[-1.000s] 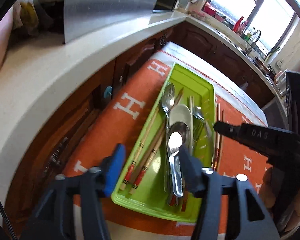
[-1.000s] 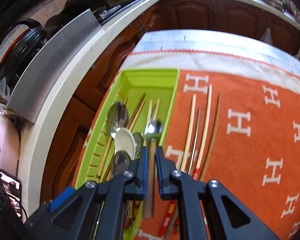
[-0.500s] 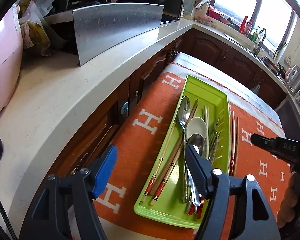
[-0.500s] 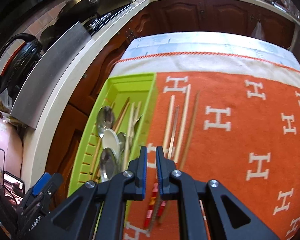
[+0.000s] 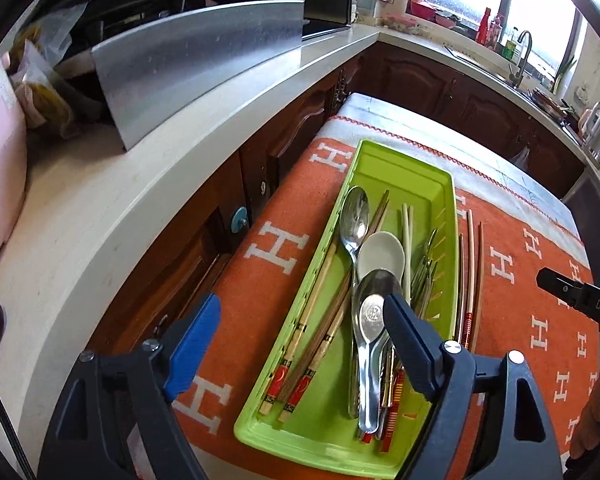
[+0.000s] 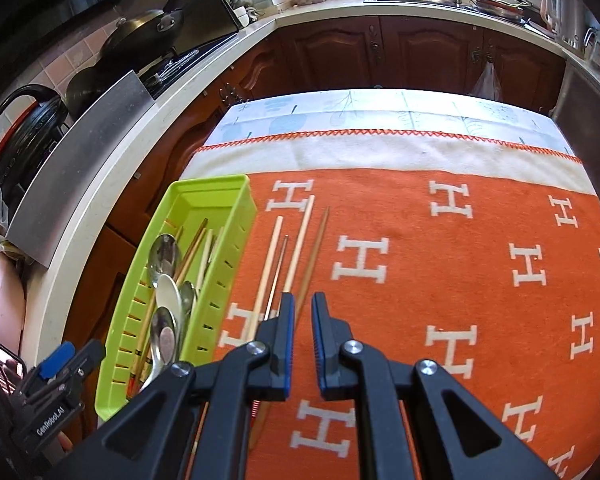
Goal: Organize utensils
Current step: 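Grasp a steel chopstick with the left gripper while the right gripper grasps a plain wooden chopstick, then lower both chopsticks into the green tray and open both grippers, then grasp a red-banded chopstick with the right gripper, then grasp the other red-banded chopstick with the left gripper while the right gripper holds its chopstick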
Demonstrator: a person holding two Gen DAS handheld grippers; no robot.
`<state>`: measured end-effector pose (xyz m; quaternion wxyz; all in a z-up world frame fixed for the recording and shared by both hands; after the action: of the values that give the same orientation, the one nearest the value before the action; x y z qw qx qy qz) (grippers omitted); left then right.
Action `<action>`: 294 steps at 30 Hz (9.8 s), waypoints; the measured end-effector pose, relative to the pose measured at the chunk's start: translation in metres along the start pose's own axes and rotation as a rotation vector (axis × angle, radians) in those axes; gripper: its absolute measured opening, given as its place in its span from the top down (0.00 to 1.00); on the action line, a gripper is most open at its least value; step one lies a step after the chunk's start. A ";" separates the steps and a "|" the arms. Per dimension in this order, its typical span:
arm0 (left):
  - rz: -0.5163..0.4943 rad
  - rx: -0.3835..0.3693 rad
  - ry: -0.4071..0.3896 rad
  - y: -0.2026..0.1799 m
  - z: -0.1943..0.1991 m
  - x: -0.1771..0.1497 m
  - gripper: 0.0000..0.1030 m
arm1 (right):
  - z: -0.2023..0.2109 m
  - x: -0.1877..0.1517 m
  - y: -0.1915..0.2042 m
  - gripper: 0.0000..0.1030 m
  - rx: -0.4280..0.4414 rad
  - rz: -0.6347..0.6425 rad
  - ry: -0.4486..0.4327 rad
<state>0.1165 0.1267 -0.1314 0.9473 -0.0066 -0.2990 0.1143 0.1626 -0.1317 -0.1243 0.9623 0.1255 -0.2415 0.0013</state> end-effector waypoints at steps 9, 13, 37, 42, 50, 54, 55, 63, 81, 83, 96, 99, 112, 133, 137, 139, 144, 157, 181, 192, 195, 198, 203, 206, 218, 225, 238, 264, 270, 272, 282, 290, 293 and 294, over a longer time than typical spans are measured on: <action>-0.082 -0.006 -0.078 -0.034 0.003 0.016 0.21 | -0.022 -0.006 -0.002 0.91 0.054 0.035 0.038; -0.108 -0.014 -0.084 -0.048 0.003 0.017 0.21 | -0.042 -0.007 -0.001 0.91 0.073 0.026 0.075; -0.151 -0.077 -0.084 -0.066 0.013 0.008 0.21 | -0.076 -0.017 0.014 0.91 -0.087 0.177 0.135; -0.166 -0.160 -0.088 -0.076 0.022 0.006 0.21 | -0.066 -0.019 -0.018 0.93 -0.098 0.138 0.126; -0.196 -0.382 0.020 -0.113 0.016 -0.006 0.86 | -0.041 -0.032 -0.085 0.93 -0.086 -0.019 0.126; -0.214 -0.394 0.099 -0.129 -0.001 -0.015 0.93 | -0.030 -0.046 -0.100 0.93 -0.055 -0.066 0.117; -0.231 -0.384 0.111 -0.134 -0.005 -0.018 0.94 | -0.028 -0.049 -0.104 0.93 -0.047 -0.073 0.114; -0.351 -0.201 0.224 -0.160 -0.049 -0.033 0.97 | -0.022 -0.057 -0.112 0.93 0.004 -0.118 0.097; -0.392 -0.153 0.284 -0.175 -0.070 -0.054 0.96 | -0.017 -0.061 -0.127 0.93 0.105 -0.178 0.066; -0.385 -0.172 0.286 -0.177 -0.070 -0.055 0.95 | -0.017 -0.062 -0.126 0.93 0.104 -0.173 0.062; -0.365 -0.166 0.221 -0.180 -0.071 -0.054 0.97 | -0.016 -0.064 -0.126 0.93 0.105 -0.160 0.043; -0.322 -0.193 0.232 -0.174 -0.066 -0.054 0.97 | -0.015 -0.064 -0.127 0.93 0.105 -0.160 0.045; -0.310 -0.226 0.111 -0.142 0.013 -0.018 0.97 | -0.017 -0.059 -0.119 0.93 0.058 -0.160 0.086; -0.170 -0.185 0.059 -0.030 -0.026 0.027 0.97 | 0.014 0.003 0.051 0.93 0.383 -0.186 0.021; -0.140 -0.202 0.073 -0.021 -0.036 0.026 0.97 | -0.004 0.003 0.073 0.93 0.384 -0.189 0.053; -0.133 -0.214 0.077 -0.020 -0.040 0.026 0.96 | -0.014 -0.001 0.077 0.93 0.376 -0.196 0.078; -0.147 -0.206 0.076 -0.021 -0.048 0.027 0.96 | -0.036 -0.002 0.084 0.93 0.358 -0.205 0.118; -0.185 -0.150 0.039 -0.027 -0.018 0.022 0.85 | -0.032 0.002 0.064 0.91 0.255 -0.167 0.077; -0.274 -0.091 -0.072 -0.078 0.020 0.010 0.22 | 0.007 0.005 -0.002 0.91 0.072 -0.035 -0.051; -0.281 -0.077 -0.041 -0.079 0.007 -0.001 0.17 | -0.009 -0.011 -0.011 0.91 0.062 -0.005 0.001; -0.263 -0.086 -0.028 -0.076 0.002 -0.003 0.17 | -0.015 -0.015 -0.014 0.91 0.063 -0.009 0.024; -0.243 -0.098 -0.022 -0.072 0.000 -0.005 0.17 | -0.022 -0.019 -0.014 0.91 0.063 0.003 0.045; -0.225 -0.097 -0.009 -0.063 -0.006 -0.008 0.16 | -0.034 -0.025 -0.011 0.86 0.068 0.013 0.083; -0.212 -0.099 0.002 -0.060 -0.010 -0.010 0.16 | -0.042 -0.028 -0.009 0.85 0.063 0.024 0.106; -0.227 -0.100 -0.009 -0.064 -0.005 -0.012 0.16 | -0.070 -0.026 0.012 0.85 -0.091 0.175 0.088; -0.234 -0.102 0.005 -0.069 -0.006 -0.016 0.16 | -0.069 -0.032 0.017 0.88 -0.158 0.273 0.046; -0.283 -0.108 0.004 -0.088 0.003 -0.024 0.16 | -0.045 -0.031 -0.050 0.95 -0.043 -0.025 0.088; -0.508 0.159 -0.044 -0.214 -0.025 -0.079 0.16 | 0.011 -0.075 -0.150 0.95 -0.010 -0.284 0.008; -0.436 0.196 0.057 -0.202 -0.049 -0.077 0.16 | 0.009 -0.075 -0.151 0.95 0.001 -0.284 0.019; -0.384 0.185 0.072 -0.194 -0.051 -0.072 0.15 | 0.008 -0.075 -0.150 0.95 0.004 -0.282 0.023; -0.157 0.083 0.204 -0.169 -0.069 -0.063 0.10 | 0.006 -0.077 -0.150 0.95 0.005 -0.282 0.039; -0.153 0.027 0.289 -0.177 -0.082 -0.061 0.05 | 0.006 -0.077 -0.150 0.95 -0.003 -0.286 0.040; -0.156 0.001 0.301 -0.181 -0.082 -0.062 0.09 | 0.006 -0.077 -0.150 0.95 -0.005 -0.289 0.040; -0.147 -0.016 0.305 -0.181 -0.082 -0.063 0.09 | 0.006 -0.077 -0.150 0.95 -0.004 -0.289 0.040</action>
<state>0.1516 -0.0588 -0.2192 0.9875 -0.0094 -0.1521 0.0401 0.1007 -0.2743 -0.1910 0.9573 0.1568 -0.2018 -0.1351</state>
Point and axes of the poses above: each gripper's, at about its wrist camera, not at the fingertips, and z roughly against the way its jaws point, y to its left, x to its top, the point moved 6 cm from there along -z, roughly the way its jaws point, and after that the axes turned 1 degree about -x, right-handed, at the moved point
